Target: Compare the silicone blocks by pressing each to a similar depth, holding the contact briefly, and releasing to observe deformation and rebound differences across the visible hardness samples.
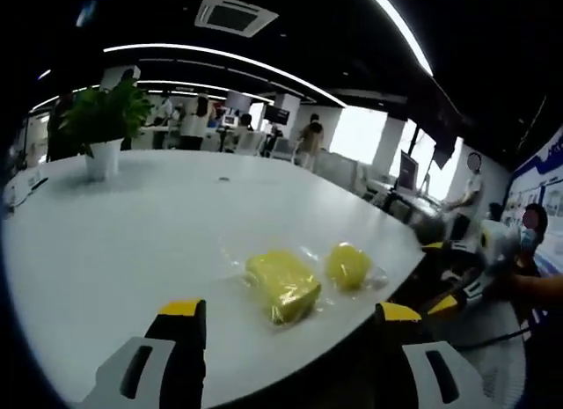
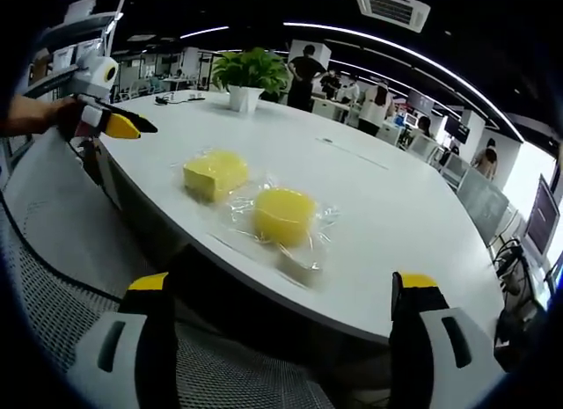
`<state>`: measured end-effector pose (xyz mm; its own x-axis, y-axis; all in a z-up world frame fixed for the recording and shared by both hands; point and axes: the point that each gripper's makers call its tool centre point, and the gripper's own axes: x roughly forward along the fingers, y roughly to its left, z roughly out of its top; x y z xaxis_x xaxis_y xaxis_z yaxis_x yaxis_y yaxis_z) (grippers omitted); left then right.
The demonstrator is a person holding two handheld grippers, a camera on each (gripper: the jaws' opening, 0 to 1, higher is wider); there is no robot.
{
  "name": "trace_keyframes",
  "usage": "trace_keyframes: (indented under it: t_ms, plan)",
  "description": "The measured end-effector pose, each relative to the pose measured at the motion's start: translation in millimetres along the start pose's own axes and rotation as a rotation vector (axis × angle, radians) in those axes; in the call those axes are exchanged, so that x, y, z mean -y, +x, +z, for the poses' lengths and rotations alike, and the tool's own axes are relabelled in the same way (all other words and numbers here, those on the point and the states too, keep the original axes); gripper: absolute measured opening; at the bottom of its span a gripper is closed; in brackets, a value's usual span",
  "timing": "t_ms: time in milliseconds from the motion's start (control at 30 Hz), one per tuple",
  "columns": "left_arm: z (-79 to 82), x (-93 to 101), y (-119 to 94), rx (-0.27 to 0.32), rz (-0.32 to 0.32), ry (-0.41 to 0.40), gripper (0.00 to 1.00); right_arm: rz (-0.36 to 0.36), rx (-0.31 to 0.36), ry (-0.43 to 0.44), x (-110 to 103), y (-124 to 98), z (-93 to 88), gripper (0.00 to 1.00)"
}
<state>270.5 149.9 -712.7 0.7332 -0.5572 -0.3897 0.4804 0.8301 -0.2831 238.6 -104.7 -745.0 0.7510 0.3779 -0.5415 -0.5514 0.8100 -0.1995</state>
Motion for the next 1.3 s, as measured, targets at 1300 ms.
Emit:
trace_keyframes:
  t_ms: [1300]
  plan:
    - [-3.1, -63.4, 108, -0.016, 0.095, -0.426, 0.41, 0.026, -0.047, 0.003, -5, 0, -9.6, 0.96]
